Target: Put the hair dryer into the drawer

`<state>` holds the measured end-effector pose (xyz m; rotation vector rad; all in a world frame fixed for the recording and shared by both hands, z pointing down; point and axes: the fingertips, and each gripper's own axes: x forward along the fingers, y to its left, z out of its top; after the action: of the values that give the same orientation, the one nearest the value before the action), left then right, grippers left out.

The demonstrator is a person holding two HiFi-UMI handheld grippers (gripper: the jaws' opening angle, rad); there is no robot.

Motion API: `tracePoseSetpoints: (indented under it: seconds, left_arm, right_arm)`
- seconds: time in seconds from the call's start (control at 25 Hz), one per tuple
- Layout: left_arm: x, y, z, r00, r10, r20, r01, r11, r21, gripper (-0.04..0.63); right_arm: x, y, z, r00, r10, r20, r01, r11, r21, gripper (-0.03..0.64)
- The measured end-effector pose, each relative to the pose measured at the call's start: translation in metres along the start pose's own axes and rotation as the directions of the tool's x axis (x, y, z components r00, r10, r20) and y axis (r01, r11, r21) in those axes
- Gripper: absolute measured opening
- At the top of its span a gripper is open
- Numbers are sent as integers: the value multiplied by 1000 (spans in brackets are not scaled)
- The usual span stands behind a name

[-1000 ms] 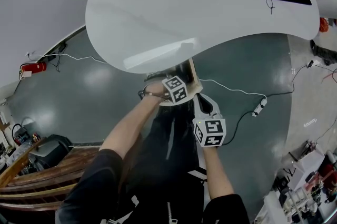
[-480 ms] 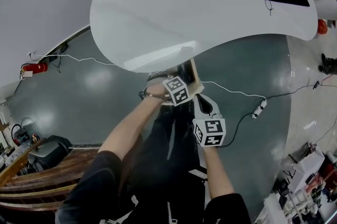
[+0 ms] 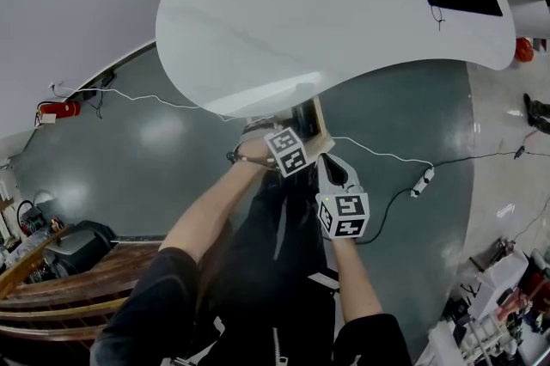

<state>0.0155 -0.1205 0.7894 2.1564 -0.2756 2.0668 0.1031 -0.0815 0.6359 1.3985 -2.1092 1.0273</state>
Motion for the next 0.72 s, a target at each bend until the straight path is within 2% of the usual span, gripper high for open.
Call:
tracePoseSetpoints:
  seconds: [0.32, 0.72]
  left_arm:
    - [-28, 4, 0, 997, 42, 60, -40, 999, -33, 59]
    - [-78, 5, -11, 989, 52, 140, -36, 993, -110, 29]
  right_arm:
    - [-9, 4, 21, 1000, 11, 27, -11, 1000, -29, 3]
    - [-25, 20, 50, 998, 27, 52, -23, 996, -89, 3]
